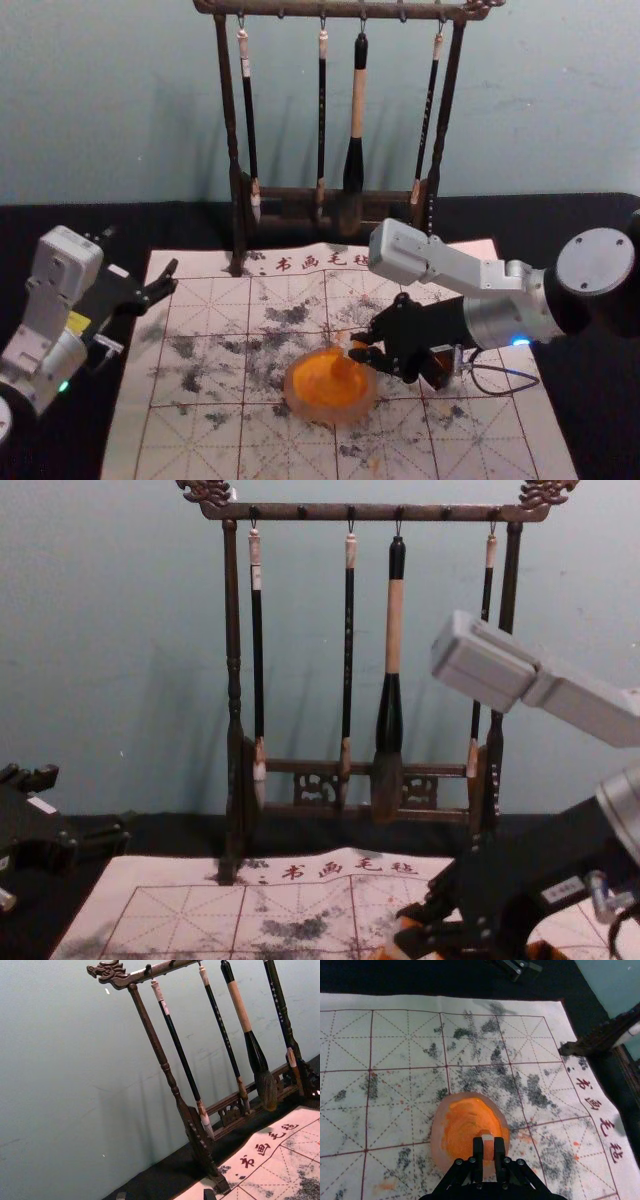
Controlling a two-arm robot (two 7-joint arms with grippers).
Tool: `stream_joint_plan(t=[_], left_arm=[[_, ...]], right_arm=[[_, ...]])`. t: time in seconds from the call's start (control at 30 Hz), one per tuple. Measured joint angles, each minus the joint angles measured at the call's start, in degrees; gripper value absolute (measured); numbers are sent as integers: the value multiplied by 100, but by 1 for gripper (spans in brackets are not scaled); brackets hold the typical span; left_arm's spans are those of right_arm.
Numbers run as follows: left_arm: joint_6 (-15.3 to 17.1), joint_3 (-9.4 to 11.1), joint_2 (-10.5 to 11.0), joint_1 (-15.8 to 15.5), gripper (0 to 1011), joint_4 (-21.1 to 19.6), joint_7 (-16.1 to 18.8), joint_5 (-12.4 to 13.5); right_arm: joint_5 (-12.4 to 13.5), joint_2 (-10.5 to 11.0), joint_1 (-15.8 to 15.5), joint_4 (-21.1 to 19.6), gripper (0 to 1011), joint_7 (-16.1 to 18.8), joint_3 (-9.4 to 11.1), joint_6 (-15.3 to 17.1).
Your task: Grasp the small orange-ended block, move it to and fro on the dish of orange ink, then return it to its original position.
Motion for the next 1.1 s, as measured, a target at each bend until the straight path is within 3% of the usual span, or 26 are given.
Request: stream_joint_plan(t=[0.6,1.1], left_arm=[[0,0,0,0,1001,0,0,0],[0,0,0,0,1001,0,0,0]], right_arm=[[79,392,-207,-553,107,80,70,180],[52,244,-132,-489,107,111,-56,191]])
